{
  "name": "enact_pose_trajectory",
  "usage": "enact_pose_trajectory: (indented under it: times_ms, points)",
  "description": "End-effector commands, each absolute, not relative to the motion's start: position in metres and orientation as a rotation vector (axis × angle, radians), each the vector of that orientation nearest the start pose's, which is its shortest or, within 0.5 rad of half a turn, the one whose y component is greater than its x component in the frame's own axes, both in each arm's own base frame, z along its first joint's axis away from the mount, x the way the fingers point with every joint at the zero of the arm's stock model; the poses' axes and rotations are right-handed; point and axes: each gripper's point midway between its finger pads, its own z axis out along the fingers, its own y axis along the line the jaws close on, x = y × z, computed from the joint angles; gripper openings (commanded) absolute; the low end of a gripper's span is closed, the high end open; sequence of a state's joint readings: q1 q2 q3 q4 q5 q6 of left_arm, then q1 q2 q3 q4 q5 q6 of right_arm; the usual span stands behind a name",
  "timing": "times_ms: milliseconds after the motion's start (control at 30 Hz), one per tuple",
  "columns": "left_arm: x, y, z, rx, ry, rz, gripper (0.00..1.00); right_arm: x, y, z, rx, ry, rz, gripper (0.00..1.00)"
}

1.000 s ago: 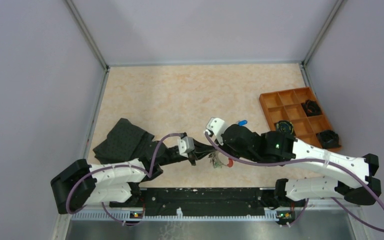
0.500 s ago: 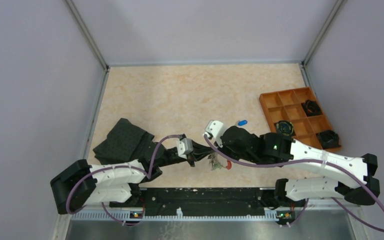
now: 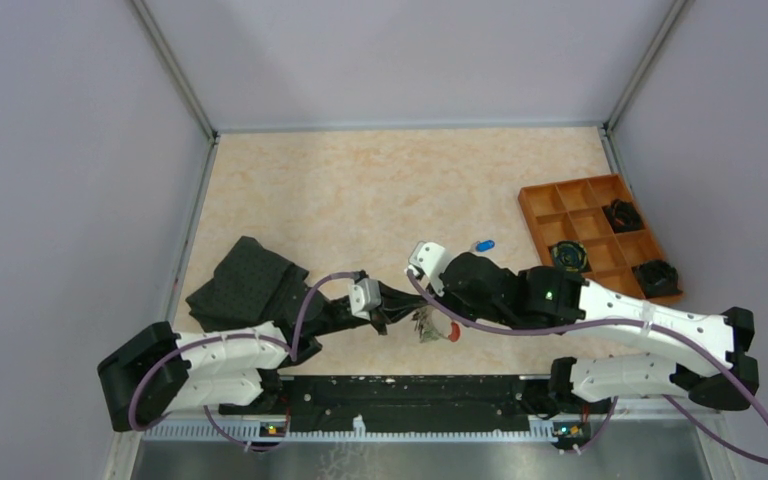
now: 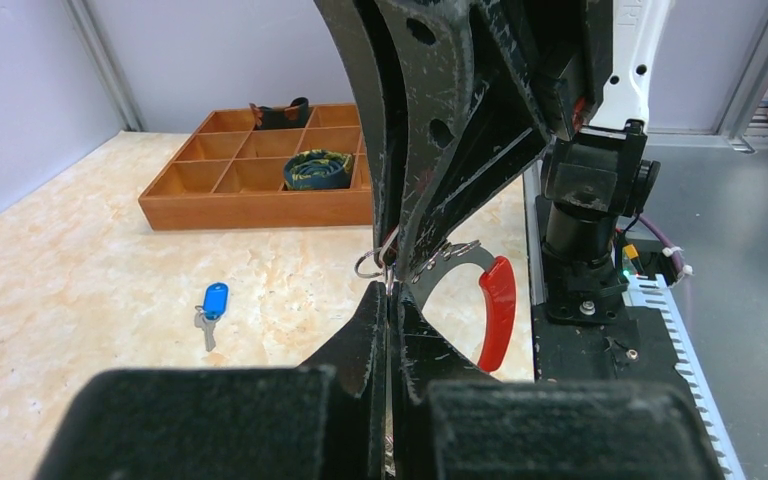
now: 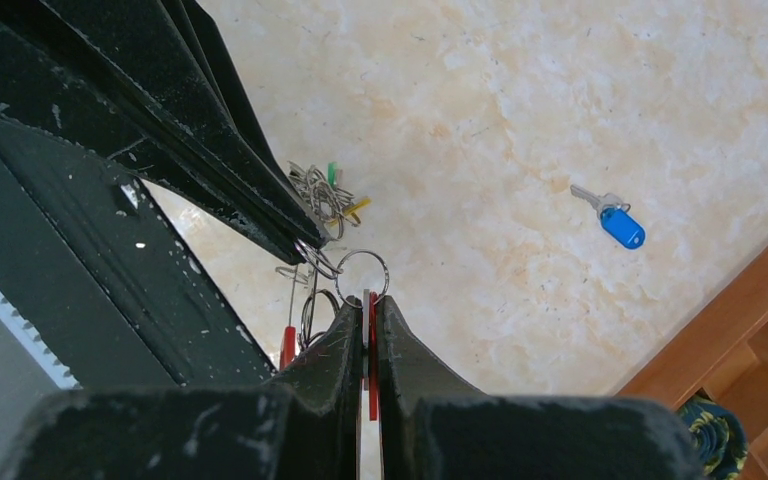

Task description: Remove the keys from the keyring

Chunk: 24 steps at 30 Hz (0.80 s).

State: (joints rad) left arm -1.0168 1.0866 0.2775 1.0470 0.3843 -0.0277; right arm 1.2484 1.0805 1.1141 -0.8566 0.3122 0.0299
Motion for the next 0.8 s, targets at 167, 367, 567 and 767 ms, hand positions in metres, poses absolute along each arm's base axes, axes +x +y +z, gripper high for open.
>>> enact_pose_trajectory:
  times_ms: [167, 367, 567, 767]
  points:
    - [0.122, -0.322, 0.269, 0.897, 0.903, -1.128, 0.0, 0.133, 0.241, 0.2, -1.24, 2.03, 0.253, 0.0]
    - [0.12, -0.32, 0.271, 0.893, 0.891, -1.134, 0.0, 0.132, 0.241, 0.196, -1.249, 2.034, 0.259, 0.0]
    - [0.116, -0.32, 0.27, 0.906, 0.88, -1.151, 0.0, 0.131, 0.242, 0.194, -1.251, 2.036, 0.264, 0.0]
    - [0.115, -0.319, 0.271, 0.907, 0.871, -1.158, 0.0, 0.131, 0.242, 0.19, -1.254, 2.046, 0.259, 0.0]
